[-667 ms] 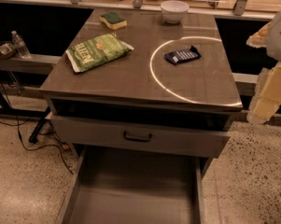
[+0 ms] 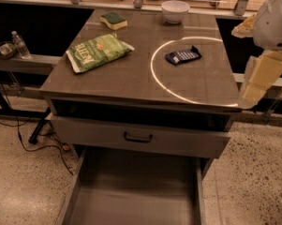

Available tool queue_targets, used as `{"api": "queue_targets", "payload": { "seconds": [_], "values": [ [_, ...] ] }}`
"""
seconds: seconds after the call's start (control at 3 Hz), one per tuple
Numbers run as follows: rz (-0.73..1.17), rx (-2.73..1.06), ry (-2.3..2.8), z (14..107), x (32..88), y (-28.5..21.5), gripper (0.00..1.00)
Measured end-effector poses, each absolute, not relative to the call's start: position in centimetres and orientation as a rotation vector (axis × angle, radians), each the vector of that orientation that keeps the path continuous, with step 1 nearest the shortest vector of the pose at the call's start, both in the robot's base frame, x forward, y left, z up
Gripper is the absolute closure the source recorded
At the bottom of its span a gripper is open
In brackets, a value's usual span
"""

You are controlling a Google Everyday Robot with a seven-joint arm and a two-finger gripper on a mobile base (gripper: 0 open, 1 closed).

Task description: Place green jalapeno chip bag into middle drawer

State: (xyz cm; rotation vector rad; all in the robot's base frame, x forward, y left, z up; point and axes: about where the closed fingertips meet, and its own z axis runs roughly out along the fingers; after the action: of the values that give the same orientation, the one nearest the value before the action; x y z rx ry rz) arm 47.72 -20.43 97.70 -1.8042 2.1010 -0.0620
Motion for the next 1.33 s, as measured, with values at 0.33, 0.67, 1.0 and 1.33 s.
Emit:
{"api": "queue_targets", "payload": {
  "seconds": [0.33, 0.67, 1.0, 1.33],
  "values": [
    [0.029, -1.896, 1.887, 97.5, 53.8, -15.5, 0.0],
    [0.132, -1.926, 1.654, 97.4, 59.8, -7.8, 0.0],
    [0.134, -1.919, 1.651, 97.2, 60.1, -7.5, 0.0],
    [0.161, -1.854, 1.619, 95.7, 62.6, -4.7, 0.0]
  ]
}}
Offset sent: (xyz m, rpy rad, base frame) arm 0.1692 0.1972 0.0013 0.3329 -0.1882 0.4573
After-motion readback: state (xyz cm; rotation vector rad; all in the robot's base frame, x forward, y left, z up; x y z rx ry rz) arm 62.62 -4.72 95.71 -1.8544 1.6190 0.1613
